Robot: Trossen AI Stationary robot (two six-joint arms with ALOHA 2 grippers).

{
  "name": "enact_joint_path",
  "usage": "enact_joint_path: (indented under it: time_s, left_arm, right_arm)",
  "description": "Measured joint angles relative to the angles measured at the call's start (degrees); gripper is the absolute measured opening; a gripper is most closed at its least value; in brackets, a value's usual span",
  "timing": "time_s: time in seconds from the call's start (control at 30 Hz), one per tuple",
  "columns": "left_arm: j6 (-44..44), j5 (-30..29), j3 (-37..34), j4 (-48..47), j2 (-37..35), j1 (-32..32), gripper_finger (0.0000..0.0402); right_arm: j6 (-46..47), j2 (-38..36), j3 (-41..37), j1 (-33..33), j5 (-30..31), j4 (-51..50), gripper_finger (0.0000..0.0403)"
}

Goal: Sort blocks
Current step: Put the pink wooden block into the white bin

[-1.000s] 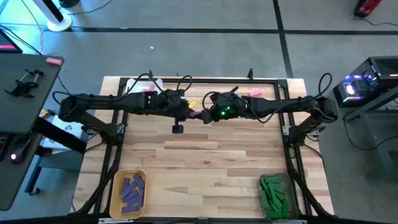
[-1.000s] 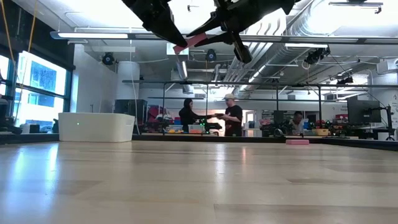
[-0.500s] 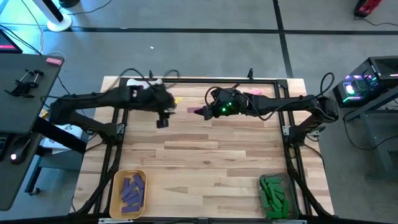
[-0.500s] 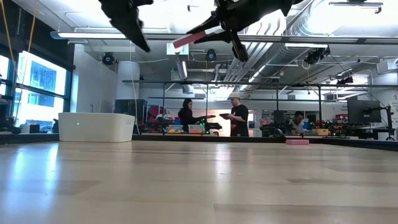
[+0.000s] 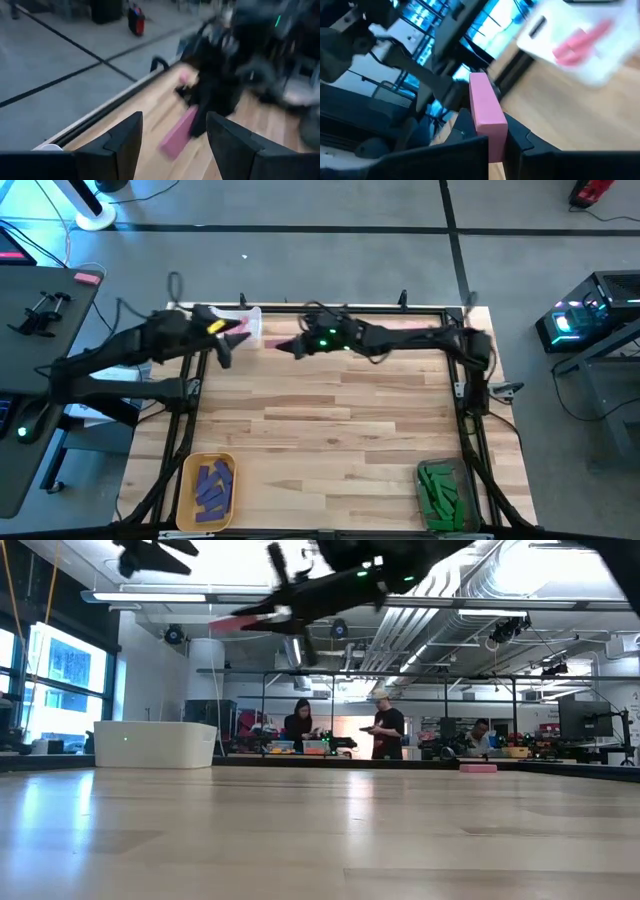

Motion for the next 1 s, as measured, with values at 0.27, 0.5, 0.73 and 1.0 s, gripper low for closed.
enact_joint_path:
  time_s: [0.27,0.5,0.73,1.0]
  left_arm:
    - [-5.9,-1.5,0.0,6.6,-5.8,0.0,0.0202]
    - [-6.8,-2.9,0.0,8.4,-4.9,0.0,0.0202]
    - [-8.9,-2.6,0.0,8.4,-3.4,0.0,0.0202]
    - [-9.3,-2.4,0.0,10.8,-3.3,-0.4,0.0202]
  right_arm:
    - [-2.2,18.6,25.1,-3.4,-0.6,-4.5,0.0]
    - [-1.9,32.9,45.2,-3.6,-0.9,-12.7,0.0]
    - [5.6,37.5,45.5,-3.3,10.1,-8.6,0.001]
    - [0.3,37.5,44.2,-3.4,10.1,-7.2,0.01]
